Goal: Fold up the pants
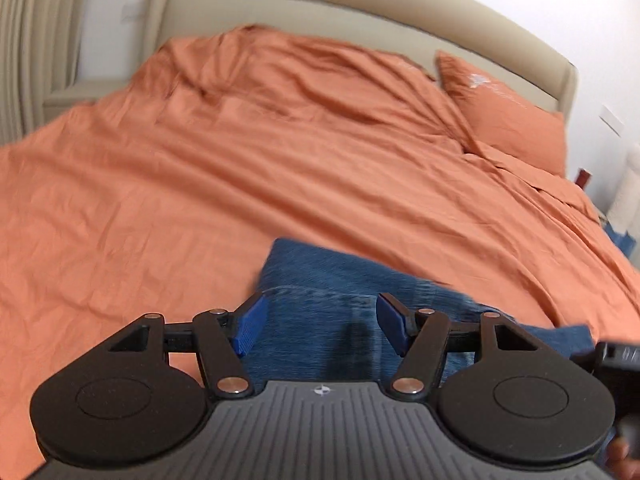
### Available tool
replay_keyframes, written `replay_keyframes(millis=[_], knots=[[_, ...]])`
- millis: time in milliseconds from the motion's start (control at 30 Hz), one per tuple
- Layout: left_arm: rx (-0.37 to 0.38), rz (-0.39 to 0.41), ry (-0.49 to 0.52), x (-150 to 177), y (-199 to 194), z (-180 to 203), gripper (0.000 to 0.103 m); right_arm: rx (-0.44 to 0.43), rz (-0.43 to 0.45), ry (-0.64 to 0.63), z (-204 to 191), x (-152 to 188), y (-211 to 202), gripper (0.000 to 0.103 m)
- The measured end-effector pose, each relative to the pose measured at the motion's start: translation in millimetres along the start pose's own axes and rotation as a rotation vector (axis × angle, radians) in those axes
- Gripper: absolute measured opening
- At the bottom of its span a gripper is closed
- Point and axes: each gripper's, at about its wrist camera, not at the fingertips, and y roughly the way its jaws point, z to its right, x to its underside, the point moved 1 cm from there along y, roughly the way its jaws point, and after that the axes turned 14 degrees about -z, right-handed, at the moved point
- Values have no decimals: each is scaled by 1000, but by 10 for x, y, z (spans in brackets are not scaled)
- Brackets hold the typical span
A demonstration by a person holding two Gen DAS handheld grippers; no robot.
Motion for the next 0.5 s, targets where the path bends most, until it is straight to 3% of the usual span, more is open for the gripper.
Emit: replay_keyframes(millis=[67,200,300,500], knots=[[29,-21,-53,-34,69,-85,73,-32,-14,11,28,0,83,46],[15,-19,-108,-57,68,-170,73,-41,-7,-68,-64,75,158,19],[-23,-3,-103,-59,7,-174,72,9,37,-155,-216,171,120,12],[20,9,-126,-74,-128,-249,68,115,92,-323,-757,309,-88,10]])
